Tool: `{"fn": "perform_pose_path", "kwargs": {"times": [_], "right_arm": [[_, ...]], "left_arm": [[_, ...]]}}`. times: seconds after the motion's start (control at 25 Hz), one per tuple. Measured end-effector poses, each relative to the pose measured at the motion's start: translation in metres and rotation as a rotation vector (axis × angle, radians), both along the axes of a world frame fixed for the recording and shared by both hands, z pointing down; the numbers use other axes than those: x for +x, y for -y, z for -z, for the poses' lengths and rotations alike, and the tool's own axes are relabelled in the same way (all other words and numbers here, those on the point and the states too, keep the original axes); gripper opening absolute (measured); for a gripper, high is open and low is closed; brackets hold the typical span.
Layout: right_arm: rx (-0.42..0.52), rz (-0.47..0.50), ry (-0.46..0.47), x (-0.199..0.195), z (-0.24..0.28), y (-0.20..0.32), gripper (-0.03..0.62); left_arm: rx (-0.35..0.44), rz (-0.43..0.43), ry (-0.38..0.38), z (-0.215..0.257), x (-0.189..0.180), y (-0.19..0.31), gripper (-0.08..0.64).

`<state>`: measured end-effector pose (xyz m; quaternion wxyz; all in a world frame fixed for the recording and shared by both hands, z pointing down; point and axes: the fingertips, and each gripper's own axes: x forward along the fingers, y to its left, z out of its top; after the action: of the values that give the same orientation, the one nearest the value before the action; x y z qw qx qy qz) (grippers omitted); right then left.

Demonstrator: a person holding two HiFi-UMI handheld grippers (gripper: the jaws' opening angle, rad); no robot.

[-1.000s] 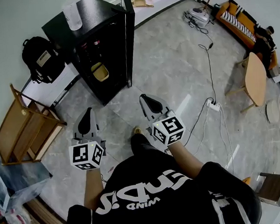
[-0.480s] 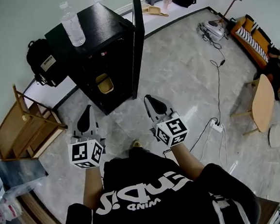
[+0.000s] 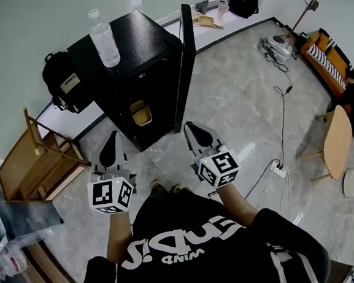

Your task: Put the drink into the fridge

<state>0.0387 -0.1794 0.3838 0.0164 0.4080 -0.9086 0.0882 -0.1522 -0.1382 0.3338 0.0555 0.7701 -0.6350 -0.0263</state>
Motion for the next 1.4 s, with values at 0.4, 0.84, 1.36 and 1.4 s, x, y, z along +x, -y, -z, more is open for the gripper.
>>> {"fn": "perform_pose_path", "kwargs": {"times": [0.4,0.84,1.36,1.4], "right_arm": [[0.012,0.001,0.023,-0.025,0.005,0.014,0.015],[0.004,0.011,0.013,-0.037,-0.002,0.027,0.015],[-0.005,0.029,0.015,-0.048,-0.006,0.027,0.015],[-0.006,0.03,0.015,-0.049,-0.007,0.026,0.015]], "left_arm": [[0.042,-0.024,0.004,0.016,-0.018,0.013,0.117],[0.043,-0.048,0.01,0.014,-0.026,0.029,0.395],[0.042,-0.069,0.051,0.025,-0.047,0.079,0.436],[0.045,-0.067,0.054,0.027,-0.049,0.087,0.436]]}}
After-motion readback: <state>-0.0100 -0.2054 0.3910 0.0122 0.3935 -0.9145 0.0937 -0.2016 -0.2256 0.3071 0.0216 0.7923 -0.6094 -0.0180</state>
